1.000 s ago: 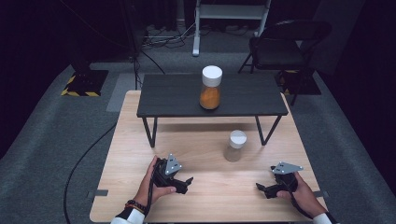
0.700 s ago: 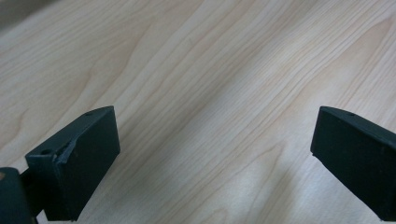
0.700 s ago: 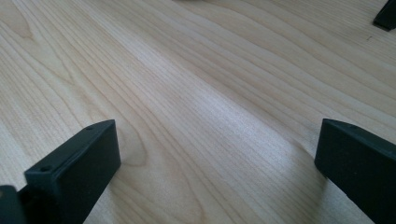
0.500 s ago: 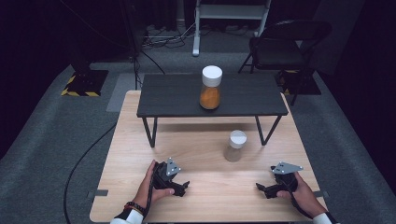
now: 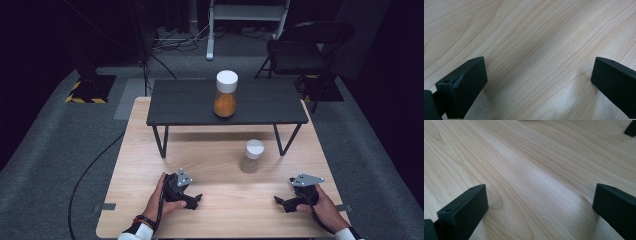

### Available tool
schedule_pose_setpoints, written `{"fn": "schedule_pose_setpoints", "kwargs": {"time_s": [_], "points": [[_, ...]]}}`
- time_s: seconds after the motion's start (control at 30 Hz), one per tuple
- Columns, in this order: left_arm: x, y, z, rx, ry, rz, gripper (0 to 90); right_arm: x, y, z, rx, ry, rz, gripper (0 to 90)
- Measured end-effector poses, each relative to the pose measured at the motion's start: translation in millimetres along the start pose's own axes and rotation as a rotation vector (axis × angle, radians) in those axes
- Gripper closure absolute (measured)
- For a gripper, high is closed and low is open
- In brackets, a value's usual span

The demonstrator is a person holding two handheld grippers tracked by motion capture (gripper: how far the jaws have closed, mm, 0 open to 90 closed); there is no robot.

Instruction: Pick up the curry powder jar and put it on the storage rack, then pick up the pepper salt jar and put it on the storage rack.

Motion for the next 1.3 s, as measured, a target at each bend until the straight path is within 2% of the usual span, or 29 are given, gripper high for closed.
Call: {"fn": "schedule_pose_setpoints", "kwargs": {"time_s": [0.33,1.3], "points": [[-0.3,2.8,0.9,0.011,-0.003,0.012,0.4,0.0,0.0,0.1,0.0,0.0,-0.001,0.0],[0.5,3.5,0.2,0.007,-0.002,0.009,0.4,0.4,-0.1,-0.6,-0.002,-0.001,-0.007,0.1]]}}
Point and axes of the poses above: each handheld gripper's, and its own axes: z roughly forward along the jaws, x roughly out of its underside, y roughly to its left, the point moved 7 cm from there along z, roughly forward along the jaws, and after that the axes turned 9 degrees about -x, right-handed, at the moved point
